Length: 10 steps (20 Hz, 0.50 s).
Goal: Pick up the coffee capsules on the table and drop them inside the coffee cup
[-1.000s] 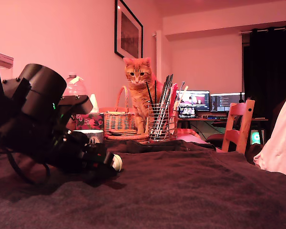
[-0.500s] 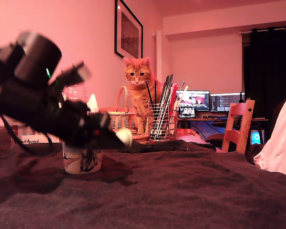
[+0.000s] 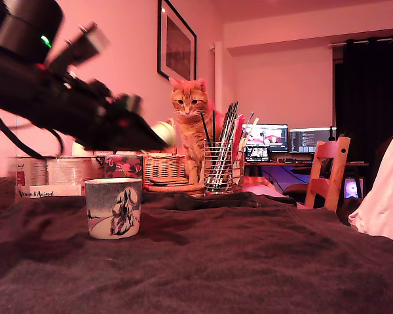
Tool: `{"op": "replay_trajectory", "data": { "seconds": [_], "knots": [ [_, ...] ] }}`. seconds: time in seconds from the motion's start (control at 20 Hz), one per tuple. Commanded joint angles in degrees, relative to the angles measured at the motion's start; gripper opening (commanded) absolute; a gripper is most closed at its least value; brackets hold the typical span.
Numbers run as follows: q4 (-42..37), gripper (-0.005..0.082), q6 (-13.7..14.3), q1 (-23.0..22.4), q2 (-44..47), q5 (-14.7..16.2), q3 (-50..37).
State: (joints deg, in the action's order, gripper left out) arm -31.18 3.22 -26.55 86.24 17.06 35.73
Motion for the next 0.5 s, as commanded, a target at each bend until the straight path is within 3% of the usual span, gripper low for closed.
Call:
{"op": "replay_trajectory", "data": {
  "seconds": [0.0, 0.25, 0.45],
  "knots": [
    [0.92, 0.0036, 0.28, 2.32, -0.57, -0.2, -0.04],
    [3.02, 0.0036, 0.24, 8.63, -0.87, -0.15, -0.04],
    [4.66, 0.0036, 0.04, 9.77, -0.87, -0.15, -0.02]
  ]
}}
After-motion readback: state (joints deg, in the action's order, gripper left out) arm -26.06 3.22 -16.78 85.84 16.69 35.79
